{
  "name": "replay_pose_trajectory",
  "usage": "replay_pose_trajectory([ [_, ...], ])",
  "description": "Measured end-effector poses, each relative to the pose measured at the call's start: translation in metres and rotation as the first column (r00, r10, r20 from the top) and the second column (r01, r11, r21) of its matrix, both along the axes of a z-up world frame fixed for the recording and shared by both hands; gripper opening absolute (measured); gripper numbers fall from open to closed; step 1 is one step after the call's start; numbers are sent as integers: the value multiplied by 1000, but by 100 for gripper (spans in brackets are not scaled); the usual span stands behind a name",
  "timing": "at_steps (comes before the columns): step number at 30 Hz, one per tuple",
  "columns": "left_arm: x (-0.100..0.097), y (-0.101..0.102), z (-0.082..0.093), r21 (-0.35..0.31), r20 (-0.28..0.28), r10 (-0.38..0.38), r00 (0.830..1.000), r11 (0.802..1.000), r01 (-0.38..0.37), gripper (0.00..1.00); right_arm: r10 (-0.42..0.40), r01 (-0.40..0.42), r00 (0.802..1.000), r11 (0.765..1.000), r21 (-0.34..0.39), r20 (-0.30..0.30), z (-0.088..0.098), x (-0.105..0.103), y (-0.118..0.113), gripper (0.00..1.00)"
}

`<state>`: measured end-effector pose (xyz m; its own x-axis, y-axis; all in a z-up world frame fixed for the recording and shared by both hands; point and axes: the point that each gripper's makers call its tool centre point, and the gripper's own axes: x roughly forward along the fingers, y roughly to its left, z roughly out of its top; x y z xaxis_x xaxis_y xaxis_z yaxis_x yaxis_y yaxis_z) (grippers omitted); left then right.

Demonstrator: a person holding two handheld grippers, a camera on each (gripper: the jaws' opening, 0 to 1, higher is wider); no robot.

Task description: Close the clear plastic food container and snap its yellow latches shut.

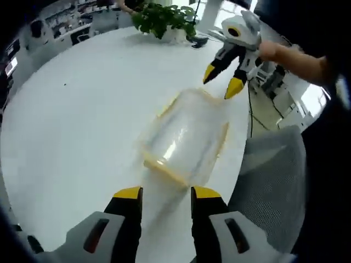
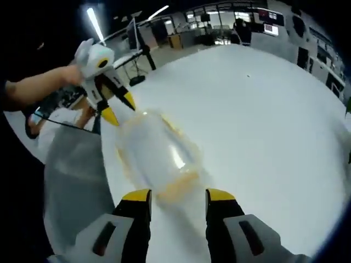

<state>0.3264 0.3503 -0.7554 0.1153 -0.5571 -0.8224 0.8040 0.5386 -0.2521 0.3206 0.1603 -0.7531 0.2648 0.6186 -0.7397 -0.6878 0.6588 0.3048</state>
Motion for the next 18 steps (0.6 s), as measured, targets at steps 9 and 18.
replay_pose_trajectory([
  [9, -2, 4, -7, -72, -101, 260, 960, 961, -268, 37, -124, 124, 991, 992, 0, -53, -8, -5, 6, 37],
  [18, 3, -5, -12, -84, -154, 399, 904, 906, -415, 32, -202, 208, 973, 977, 43, -109, -8, -4, 14, 30],
])
